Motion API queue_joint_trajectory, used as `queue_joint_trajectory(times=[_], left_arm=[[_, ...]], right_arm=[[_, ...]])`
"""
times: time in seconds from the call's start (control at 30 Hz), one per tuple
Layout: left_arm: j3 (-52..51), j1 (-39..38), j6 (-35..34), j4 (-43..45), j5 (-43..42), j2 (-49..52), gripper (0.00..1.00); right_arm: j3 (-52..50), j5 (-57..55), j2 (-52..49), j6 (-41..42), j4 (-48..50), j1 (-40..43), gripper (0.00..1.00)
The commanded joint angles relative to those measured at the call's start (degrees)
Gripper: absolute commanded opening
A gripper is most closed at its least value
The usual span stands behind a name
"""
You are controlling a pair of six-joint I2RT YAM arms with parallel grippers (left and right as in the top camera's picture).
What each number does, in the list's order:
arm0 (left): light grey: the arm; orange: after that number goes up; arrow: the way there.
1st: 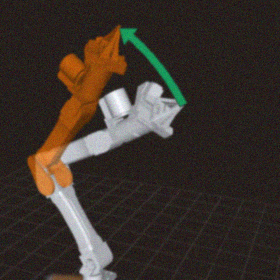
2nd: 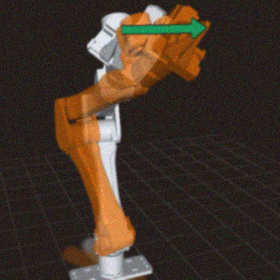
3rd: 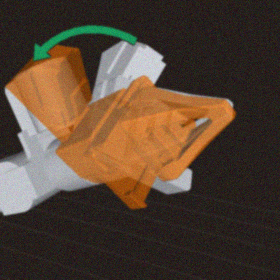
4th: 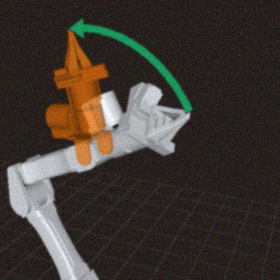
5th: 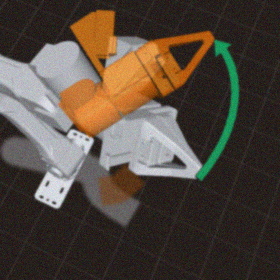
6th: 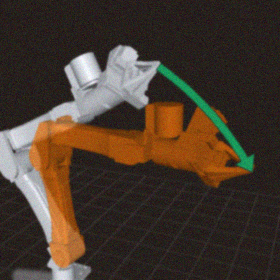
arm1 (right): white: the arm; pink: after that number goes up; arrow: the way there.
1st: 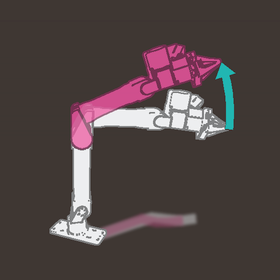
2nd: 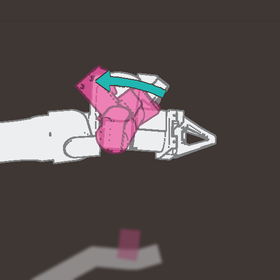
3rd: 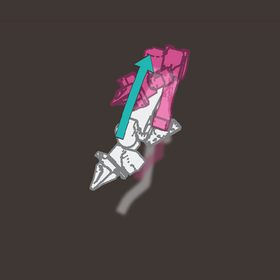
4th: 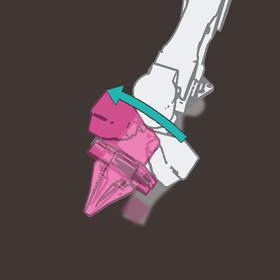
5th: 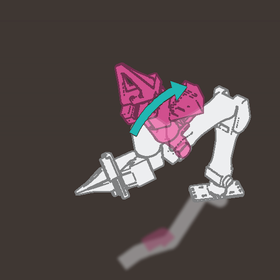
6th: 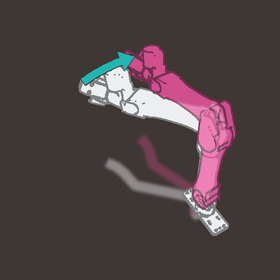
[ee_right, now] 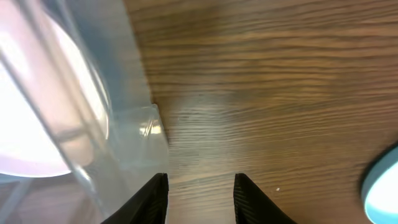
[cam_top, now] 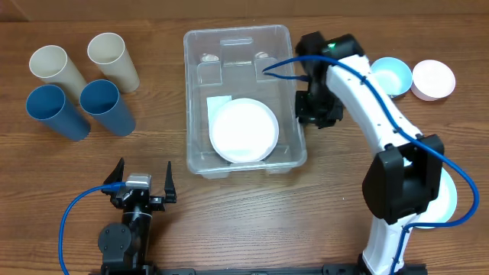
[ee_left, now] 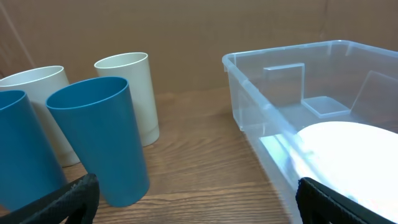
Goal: Pack container
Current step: 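Move the right gripper to the light-blue plate and grasp its rim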
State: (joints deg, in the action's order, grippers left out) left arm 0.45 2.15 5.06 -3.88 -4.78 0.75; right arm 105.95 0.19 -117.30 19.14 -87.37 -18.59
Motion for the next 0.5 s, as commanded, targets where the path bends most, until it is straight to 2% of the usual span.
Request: queue_joint_trajectory(times=[0.0, 0.27, 0.47], left_arm=[[-0.2, 0.5, 0.1, 0.0, -0.8, -0.4, 1.0], [-0.2, 0.5, 0.1, 0.0, -0.8, -0.4, 1.0], [-0.2, 0.5, 0.1, 0.0, -0.8, -0.4, 1.0]], right_arm=[[-0.1, 1.2, 0.4, 0.7, 0.8, -1.6, 0.37], [-0.1, 0.7, 0.4, 1.0, 1.9, 1.7, 0.37], [-0.1, 0.8, 0.7, 0.4, 1.2, 11.2, 0.38]])
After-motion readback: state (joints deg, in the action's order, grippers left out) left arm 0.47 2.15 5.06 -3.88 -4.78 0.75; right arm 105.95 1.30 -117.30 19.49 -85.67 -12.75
